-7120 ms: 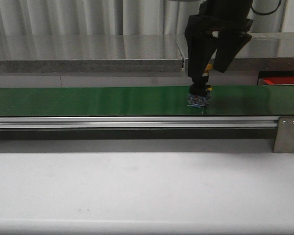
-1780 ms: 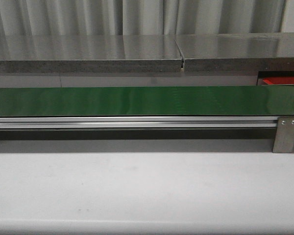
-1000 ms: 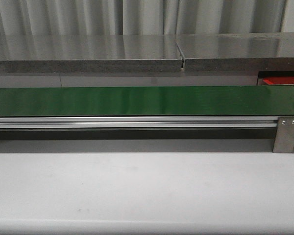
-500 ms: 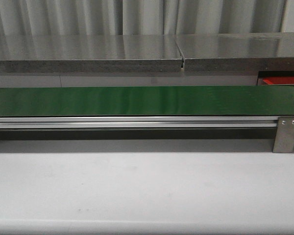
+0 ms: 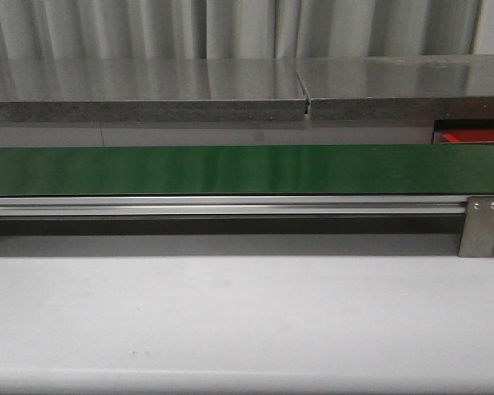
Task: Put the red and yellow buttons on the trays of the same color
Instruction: 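Lower the left gripper and grasp another red push button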
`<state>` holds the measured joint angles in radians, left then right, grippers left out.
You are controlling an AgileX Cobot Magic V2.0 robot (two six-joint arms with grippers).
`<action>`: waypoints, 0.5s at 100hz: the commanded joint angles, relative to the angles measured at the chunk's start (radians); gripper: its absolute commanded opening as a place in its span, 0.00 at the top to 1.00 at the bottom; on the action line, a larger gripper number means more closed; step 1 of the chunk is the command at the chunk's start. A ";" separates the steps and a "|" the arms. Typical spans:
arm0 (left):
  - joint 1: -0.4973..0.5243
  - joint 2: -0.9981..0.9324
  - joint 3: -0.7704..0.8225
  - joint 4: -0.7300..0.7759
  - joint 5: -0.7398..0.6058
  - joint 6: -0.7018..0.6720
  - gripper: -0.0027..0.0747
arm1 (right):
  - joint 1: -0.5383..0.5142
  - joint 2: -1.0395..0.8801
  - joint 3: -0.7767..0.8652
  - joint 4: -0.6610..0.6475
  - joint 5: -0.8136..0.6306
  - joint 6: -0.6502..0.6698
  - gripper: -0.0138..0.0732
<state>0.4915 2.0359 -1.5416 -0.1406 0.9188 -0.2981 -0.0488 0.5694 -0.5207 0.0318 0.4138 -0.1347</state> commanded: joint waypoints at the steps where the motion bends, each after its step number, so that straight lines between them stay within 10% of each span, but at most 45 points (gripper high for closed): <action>1: 0.003 -0.052 -0.029 -0.013 -0.029 -0.010 0.69 | 0.000 -0.002 -0.024 -0.002 -0.070 -0.008 0.95; 50: -0.039 -0.253 -0.029 -0.023 0.048 0.129 0.74 | 0.000 -0.002 -0.024 -0.002 -0.070 -0.008 0.95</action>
<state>0.4767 1.8700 -1.5416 -0.1448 0.9661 -0.2001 -0.0488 0.5694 -0.5207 0.0318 0.4138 -0.1347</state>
